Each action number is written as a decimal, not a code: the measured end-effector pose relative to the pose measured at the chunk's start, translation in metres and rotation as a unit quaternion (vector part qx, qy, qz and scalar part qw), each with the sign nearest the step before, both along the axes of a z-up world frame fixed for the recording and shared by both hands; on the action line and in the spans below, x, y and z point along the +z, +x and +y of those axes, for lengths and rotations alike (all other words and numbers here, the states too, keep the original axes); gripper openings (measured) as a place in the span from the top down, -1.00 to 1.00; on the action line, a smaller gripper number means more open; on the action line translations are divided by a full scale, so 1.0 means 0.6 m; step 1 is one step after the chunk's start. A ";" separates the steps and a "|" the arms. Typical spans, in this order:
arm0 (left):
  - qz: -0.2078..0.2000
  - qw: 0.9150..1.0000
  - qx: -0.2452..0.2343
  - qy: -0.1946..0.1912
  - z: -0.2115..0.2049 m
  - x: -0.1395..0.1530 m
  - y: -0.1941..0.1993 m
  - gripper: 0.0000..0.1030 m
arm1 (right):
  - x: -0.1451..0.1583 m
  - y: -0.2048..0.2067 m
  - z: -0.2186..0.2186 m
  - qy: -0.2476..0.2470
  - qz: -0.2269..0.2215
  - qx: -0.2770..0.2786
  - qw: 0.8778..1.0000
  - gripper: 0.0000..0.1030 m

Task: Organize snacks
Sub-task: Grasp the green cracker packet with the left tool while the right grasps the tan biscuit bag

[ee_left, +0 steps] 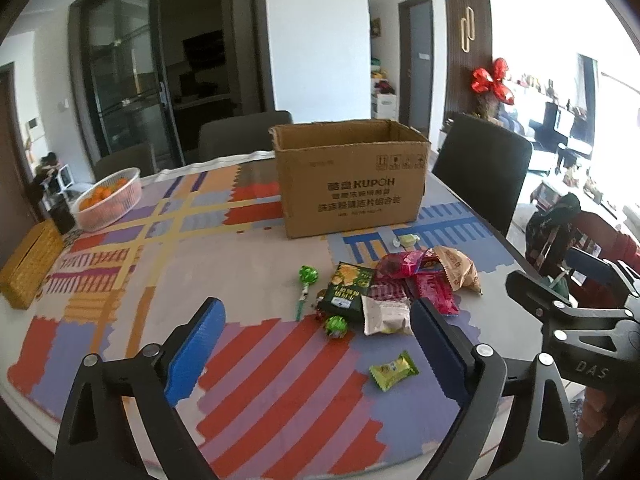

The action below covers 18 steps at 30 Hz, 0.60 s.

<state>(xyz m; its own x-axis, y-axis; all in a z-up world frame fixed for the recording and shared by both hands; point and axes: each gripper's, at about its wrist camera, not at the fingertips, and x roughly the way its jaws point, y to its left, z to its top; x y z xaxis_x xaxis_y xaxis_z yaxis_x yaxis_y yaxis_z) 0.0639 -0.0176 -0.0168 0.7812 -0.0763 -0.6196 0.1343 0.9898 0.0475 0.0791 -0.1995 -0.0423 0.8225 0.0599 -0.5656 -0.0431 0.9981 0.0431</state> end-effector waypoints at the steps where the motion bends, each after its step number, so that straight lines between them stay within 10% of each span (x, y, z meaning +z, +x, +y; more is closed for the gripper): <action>1: 0.005 1.000 -0.005 0.002 -0.003 -0.003 0.010 -0.82 | -0.002 0.009 -0.002 0.002 0.005 0.000 1.000 -0.99; 18: 0.111 0.990 -0.078 0.028 -0.049 -0.087 0.168 -0.58 | -0.079 0.147 -0.022 0.005 0.106 -0.011 0.994 -0.85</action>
<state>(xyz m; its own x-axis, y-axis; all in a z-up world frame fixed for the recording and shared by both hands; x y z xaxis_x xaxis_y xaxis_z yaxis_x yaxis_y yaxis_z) 0.1650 -0.0467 -0.0692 0.6073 -0.1465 -0.7809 0.2988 0.9528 0.0537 0.1676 -0.2127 -0.0896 0.6859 0.0491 -0.7261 -0.0100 0.9983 0.0580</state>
